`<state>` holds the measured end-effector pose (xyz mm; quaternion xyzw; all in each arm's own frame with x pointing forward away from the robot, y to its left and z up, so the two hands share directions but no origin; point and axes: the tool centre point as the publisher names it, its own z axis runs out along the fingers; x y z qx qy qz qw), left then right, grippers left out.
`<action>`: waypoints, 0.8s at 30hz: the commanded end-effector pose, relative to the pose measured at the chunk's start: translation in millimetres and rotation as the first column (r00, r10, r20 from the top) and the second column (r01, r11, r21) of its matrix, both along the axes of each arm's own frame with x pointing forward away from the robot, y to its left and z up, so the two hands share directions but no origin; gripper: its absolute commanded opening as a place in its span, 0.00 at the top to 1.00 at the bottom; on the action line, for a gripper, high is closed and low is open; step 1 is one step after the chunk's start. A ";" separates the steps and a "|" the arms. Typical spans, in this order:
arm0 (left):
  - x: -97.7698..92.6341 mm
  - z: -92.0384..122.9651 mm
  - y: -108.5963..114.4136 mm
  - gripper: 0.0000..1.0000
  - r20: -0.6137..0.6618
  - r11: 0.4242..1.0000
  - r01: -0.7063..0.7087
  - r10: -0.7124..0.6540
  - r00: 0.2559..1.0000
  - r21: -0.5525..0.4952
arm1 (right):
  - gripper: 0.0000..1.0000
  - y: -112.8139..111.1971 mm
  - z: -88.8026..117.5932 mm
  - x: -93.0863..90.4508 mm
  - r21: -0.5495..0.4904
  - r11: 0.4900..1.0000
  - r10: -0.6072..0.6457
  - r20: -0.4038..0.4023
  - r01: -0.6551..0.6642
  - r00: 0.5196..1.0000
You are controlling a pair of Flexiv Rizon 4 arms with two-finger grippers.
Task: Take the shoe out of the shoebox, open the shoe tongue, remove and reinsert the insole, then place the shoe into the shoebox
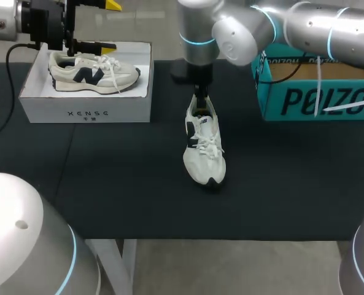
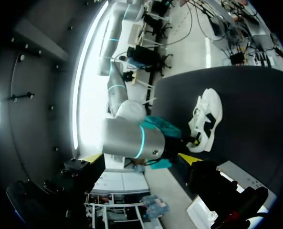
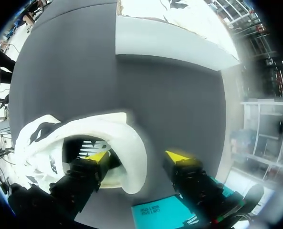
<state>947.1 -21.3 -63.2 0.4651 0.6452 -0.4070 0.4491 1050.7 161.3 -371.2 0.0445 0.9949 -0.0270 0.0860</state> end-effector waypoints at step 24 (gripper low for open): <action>1.0 0.1 0.0 0.00 0.000 1.000 0.002 -0.002 1.000 0.004 | 1.00 -3.0 79.4 -38.9 0.019 0.992 -0.122 0.029 0.122 0.992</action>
